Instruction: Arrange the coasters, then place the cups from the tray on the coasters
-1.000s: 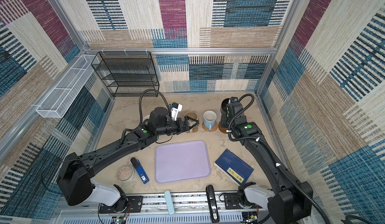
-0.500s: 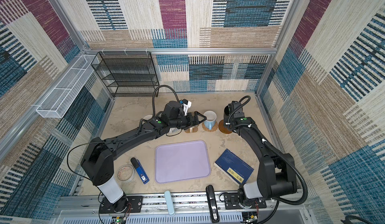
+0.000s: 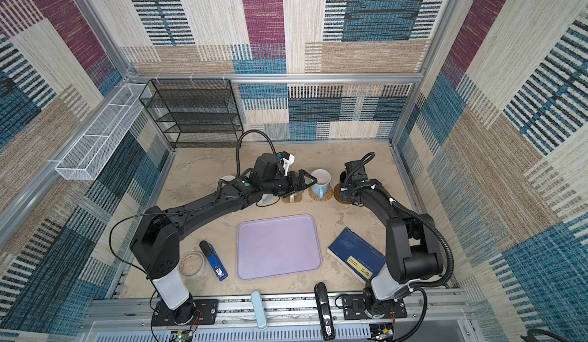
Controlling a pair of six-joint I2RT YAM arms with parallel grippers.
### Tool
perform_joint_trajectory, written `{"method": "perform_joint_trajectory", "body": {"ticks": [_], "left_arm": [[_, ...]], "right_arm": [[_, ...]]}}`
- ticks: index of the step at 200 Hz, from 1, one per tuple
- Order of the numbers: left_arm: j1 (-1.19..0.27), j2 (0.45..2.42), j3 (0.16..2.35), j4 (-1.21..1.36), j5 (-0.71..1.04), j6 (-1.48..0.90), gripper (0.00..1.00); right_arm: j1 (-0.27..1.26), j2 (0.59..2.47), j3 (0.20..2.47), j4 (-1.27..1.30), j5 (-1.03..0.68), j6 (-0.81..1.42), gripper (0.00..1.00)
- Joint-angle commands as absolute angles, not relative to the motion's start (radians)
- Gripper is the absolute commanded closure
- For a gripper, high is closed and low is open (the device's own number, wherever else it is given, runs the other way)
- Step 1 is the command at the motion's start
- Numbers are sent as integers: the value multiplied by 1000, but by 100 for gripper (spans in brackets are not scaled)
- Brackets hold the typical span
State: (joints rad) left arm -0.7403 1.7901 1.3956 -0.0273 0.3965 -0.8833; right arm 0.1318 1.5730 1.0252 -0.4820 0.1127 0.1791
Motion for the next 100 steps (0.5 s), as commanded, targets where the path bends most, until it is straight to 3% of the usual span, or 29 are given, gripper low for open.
{"method": "perform_joint_trajectory", "body": {"ticks": [1, 68, 100], "left_arm": [[-740, 1783, 1385, -22, 400, -855, 1], [-738, 1784, 1367, -1, 401, -865, 1], [-739, 1778, 1359, 6, 401, -870, 1]], "right_arm": [[132, 1577, 1023, -417, 117, 173, 100], [132, 1586, 1034, -455, 115, 168, 100], [132, 1579, 1045, -466, 101, 177, 92]]}}
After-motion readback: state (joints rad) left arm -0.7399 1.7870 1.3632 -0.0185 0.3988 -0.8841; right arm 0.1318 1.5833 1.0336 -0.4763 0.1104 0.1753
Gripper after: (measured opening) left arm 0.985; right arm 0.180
